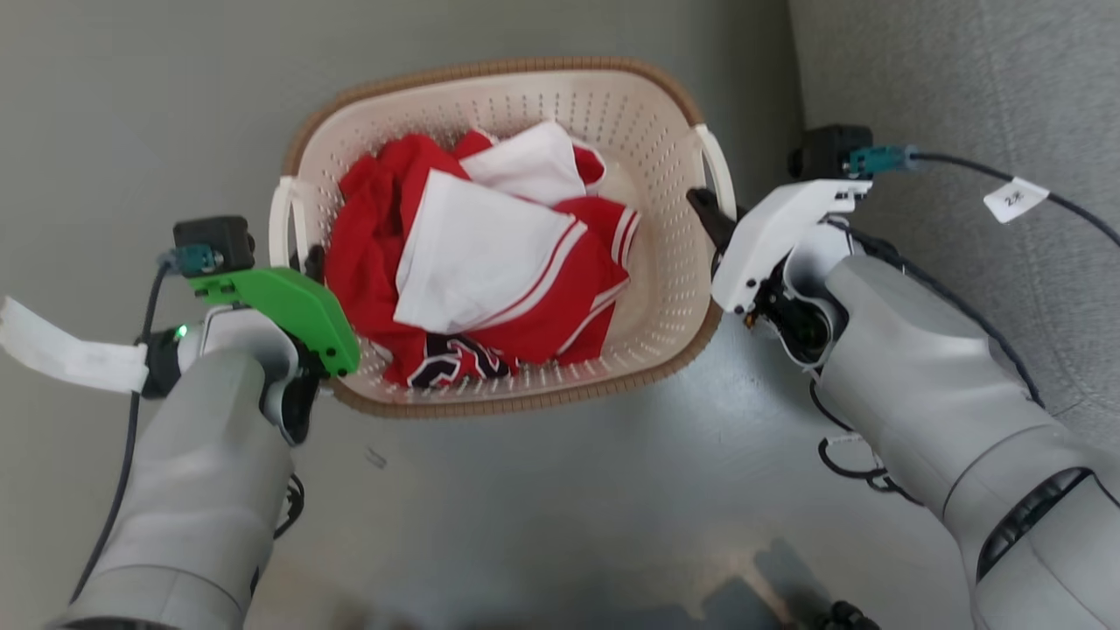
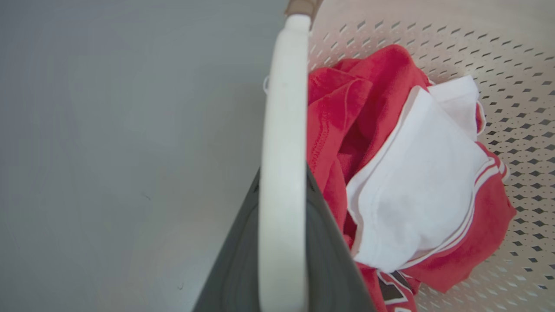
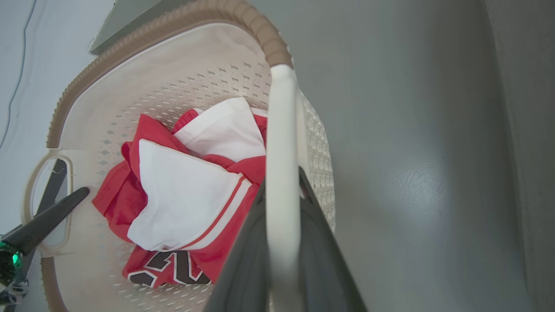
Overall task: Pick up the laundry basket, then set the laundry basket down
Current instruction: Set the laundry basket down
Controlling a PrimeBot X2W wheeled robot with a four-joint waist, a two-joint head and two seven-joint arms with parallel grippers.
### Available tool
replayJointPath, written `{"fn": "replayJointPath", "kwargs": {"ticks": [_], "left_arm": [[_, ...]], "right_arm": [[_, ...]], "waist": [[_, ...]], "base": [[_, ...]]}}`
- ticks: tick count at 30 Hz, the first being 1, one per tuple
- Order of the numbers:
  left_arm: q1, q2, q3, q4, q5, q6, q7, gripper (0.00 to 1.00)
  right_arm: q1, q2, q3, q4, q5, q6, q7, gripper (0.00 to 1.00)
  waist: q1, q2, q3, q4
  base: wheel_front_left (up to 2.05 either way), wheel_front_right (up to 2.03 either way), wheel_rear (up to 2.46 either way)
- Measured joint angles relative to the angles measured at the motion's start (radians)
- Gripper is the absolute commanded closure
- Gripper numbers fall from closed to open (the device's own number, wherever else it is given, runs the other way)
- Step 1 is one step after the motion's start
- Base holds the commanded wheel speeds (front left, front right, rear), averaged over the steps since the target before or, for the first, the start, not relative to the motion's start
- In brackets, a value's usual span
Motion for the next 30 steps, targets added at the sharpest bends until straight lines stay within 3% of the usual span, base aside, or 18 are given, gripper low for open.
{"fn": "replayJointPath", "kwargs": {"ticks": [30], "left_arm": [[-0.203, 0.022, -0.003, -0.004, 0.049, 0.017, -0.095, 1.0]], "right_arm": [[-0.19, -0.007, 0.001, -0.01, -0.027, 0.0, -0.11, 1.0]], "waist": [[0.0, 0.0, 0.313, 0.011]], "base": [[0.0, 0.0, 0.0]]}}
